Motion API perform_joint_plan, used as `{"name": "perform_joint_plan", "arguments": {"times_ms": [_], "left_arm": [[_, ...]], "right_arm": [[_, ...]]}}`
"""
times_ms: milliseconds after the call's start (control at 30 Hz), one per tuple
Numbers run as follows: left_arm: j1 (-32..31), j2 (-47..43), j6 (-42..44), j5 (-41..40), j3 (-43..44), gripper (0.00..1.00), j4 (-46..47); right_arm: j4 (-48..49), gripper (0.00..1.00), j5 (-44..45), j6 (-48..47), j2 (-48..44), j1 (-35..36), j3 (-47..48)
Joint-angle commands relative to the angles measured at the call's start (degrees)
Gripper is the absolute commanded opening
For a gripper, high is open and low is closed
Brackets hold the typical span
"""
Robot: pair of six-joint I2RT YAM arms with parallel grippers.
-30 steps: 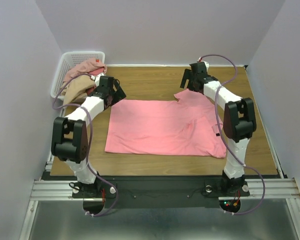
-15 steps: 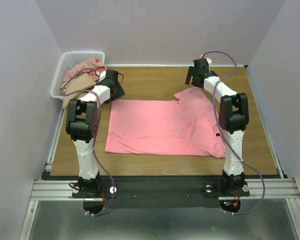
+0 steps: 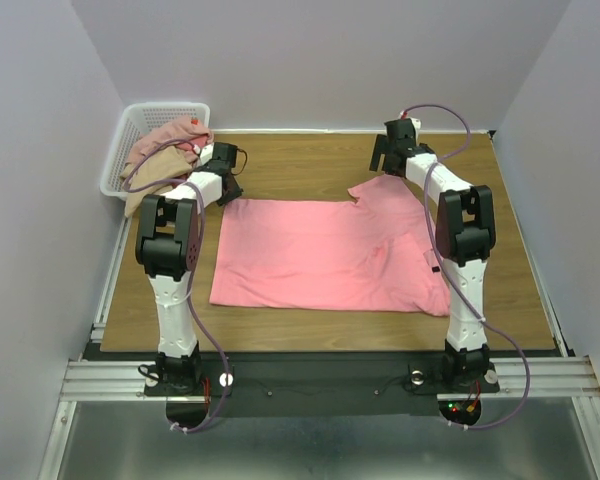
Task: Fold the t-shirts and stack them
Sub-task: Fold the tshirt
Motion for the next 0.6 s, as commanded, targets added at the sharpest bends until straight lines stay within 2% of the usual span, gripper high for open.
{"name": "perform_joint_plan", "arguments": {"times_ms": [0, 33, 67, 333, 567], "left_arm": [[0.31, -1.28, 0.22, 0.79, -2.38, 0.30, -0.11], [0.31, -1.46, 0.31, 1.58, -2.91, 0.10, 0.25], [0.31, -1.72, 0.66, 1.76, -3.00, 0.00, 0.34], [0.14, -5.85, 2.68, 1.67, -4.32, 0.00, 2.89], [0.05, -8.49, 4.00, 2.64, -4.84, 0.00, 3.94]], "right_arm": [[0.73, 1.00, 0.44, -0.16, 0.51, -0.41, 3.51], [0.73, 1.00, 0.71, -0.25, 0.69, -0.41, 4.12], [0.73, 1.00, 0.88, -0.25, 1.04, -0.41, 4.39], [0.82, 0.99, 2.38, -1.30, 5.86, -0.41, 8.87], [0.56, 0.88, 2.99, -0.69, 9.39, -0.41, 10.90]]}}
